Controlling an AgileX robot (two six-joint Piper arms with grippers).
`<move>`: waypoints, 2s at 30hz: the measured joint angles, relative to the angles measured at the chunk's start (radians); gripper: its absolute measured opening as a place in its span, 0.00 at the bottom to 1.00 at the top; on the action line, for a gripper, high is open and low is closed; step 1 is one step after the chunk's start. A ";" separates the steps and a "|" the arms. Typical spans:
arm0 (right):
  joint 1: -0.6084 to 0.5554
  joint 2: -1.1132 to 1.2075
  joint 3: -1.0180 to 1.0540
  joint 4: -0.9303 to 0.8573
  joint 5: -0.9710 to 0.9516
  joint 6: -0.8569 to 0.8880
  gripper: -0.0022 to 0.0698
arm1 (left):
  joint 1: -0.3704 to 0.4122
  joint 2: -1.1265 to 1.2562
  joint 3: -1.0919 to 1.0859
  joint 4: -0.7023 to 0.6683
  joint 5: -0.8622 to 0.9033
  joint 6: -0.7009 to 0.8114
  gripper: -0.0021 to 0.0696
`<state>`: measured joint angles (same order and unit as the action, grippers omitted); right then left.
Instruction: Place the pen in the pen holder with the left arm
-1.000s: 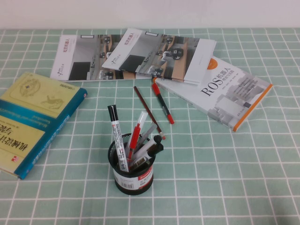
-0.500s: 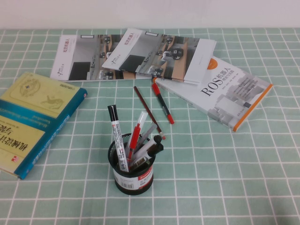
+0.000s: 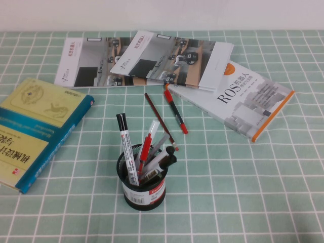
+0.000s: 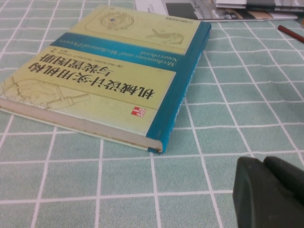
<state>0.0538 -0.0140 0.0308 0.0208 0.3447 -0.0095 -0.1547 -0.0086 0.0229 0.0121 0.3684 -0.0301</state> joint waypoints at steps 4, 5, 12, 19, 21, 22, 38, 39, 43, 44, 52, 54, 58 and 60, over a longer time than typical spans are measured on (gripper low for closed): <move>0.000 0.000 0.000 0.000 0.000 0.000 0.00 | 0.000 0.000 0.000 0.000 -0.010 0.000 0.03; 0.000 0.000 0.000 0.000 0.000 0.000 0.00 | 0.000 0.000 0.000 0.000 -0.010 0.000 0.03; 0.000 0.000 0.000 0.000 0.000 0.000 0.00 | 0.000 0.000 0.004 -0.003 -0.029 -0.005 0.03; 0.000 0.000 0.000 0.000 0.000 0.000 0.00 | 0.000 0.000 0.004 -0.235 -0.253 -0.158 0.03; 0.000 0.000 0.000 0.000 0.000 0.000 0.00 | 0.000 0.000 0.004 -0.263 -0.313 -0.176 0.03; 0.000 0.000 0.000 0.000 0.000 0.000 0.00 | 0.000 0.000 0.004 -0.267 -0.333 -0.178 0.03; 0.000 0.000 0.000 0.000 0.000 0.000 0.00 | 0.000 0.216 -0.287 -0.305 -0.030 -0.211 0.03; 0.000 0.000 0.000 0.000 0.000 0.000 0.00 | 0.000 0.255 -0.315 -0.305 -0.008 -0.211 0.03; 0.000 0.000 0.000 0.000 0.000 0.000 0.00 | 0.000 0.449 -0.487 -0.305 0.117 -0.189 0.03; 0.000 0.000 0.000 0.000 0.000 0.000 0.00 | 0.000 0.512 -0.538 -0.305 0.152 -0.164 0.03; 0.000 0.000 0.000 0.000 0.000 0.000 0.00 | 0.000 0.913 -0.867 -0.323 0.302 -0.021 0.03; 0.000 0.000 0.000 0.000 0.000 0.000 0.00 | 0.000 1.020 -0.952 -0.338 0.320 0.016 0.03; 0.000 0.000 0.000 0.000 0.000 0.000 0.00 | -0.004 1.201 -1.119 -0.347 0.355 0.039 0.03; 0.000 0.000 0.000 0.000 0.000 0.000 0.00 | -0.022 1.302 -1.214 -0.347 0.370 0.037 0.03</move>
<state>0.0538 -0.0140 0.0308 0.0208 0.3447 -0.0095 -0.1769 1.2932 -1.1914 -0.3349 0.7381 0.0068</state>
